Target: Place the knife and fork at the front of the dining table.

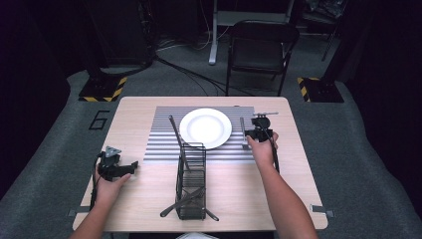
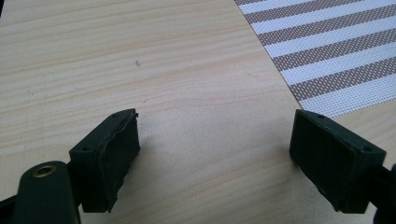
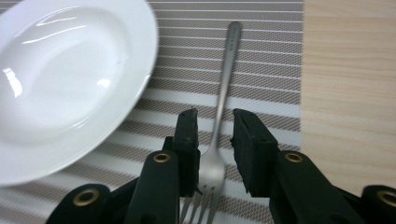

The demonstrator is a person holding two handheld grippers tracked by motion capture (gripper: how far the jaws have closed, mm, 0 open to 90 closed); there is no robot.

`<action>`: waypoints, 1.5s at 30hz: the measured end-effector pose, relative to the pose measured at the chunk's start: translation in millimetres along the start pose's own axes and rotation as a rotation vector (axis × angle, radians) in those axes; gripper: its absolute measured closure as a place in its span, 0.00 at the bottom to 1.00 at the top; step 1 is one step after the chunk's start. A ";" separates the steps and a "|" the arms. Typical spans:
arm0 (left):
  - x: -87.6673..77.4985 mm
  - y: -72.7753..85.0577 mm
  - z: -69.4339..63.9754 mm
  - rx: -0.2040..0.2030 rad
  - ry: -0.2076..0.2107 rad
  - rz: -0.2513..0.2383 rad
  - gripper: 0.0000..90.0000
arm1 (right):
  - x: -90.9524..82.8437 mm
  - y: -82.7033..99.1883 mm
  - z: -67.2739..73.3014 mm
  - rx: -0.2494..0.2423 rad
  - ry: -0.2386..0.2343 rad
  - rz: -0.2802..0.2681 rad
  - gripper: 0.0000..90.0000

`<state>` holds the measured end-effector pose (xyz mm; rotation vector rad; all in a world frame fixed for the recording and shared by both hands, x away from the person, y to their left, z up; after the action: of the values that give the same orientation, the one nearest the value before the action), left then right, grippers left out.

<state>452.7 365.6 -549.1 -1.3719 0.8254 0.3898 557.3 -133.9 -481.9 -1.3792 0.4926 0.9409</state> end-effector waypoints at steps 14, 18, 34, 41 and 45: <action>-1.3 0.2 1.0 -0.007 -0.007 -0.019 0.28 | -43.0 55.5 11.8 -0.121 -0.126 -0.075 0.64; -2.4 0.2 1.4 -0.009 -0.005 -0.012 0.31 | -48.4 68.9 10.3 -0.164 -0.136 -0.088 0.61; -7.2 0.7 7.0 -0.074 0.008 -0.029 0.49 | -31.0 100.4 -2.0 -0.153 -0.107 -0.063 0.59; -20.3 -2.3 -1.7 -0.090 0.057 -0.022 0.54 | -31.2 102.5 -2.1 -0.148 -0.105 -0.070 0.58; -26.4 -8.0 -12.1 -0.059 0.080 -0.028 0.54 | -31.7 102.7 -2.4 -0.146 -0.101 -0.075 0.58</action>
<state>437.1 358.1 -524.5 -1.4600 0.8654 0.3409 458.3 -152.6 -519.5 -1.4628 0.2989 0.9954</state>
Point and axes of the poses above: each handheld gripper's, and its own axes: x roughly forward along the jaws, y roughly out of its underside, z roughly to its left, the point moved 3 cm from there along x, roughly forward along the jaws, and after that the axes turned 4 degrees about z, right-handed, at the moved point
